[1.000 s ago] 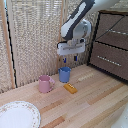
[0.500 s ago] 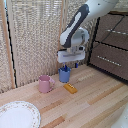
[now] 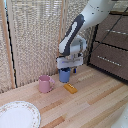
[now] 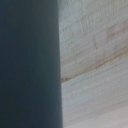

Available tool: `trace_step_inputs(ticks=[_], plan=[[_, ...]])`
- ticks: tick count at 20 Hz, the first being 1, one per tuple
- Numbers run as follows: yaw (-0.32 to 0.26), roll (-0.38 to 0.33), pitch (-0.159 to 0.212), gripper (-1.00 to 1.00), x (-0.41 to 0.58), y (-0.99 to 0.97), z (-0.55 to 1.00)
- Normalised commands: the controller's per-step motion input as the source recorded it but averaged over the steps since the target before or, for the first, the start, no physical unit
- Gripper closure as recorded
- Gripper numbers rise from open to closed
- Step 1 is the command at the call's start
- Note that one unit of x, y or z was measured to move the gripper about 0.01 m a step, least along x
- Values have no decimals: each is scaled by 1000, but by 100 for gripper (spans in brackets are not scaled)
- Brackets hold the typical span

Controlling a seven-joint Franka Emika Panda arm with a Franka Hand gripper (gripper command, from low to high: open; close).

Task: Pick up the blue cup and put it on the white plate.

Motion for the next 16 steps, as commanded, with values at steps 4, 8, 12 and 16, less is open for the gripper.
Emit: trace_step_inputs(ticks=[4, 8, 12, 16], plan=[[0, -8, 2, 100, 0, 1, -4], [0, -5, -27, 100, -3, 0, 0], [23, 0, -11, 100, 0, 0, 1], [11, 0, 2, 100, 0, 5, 1]])
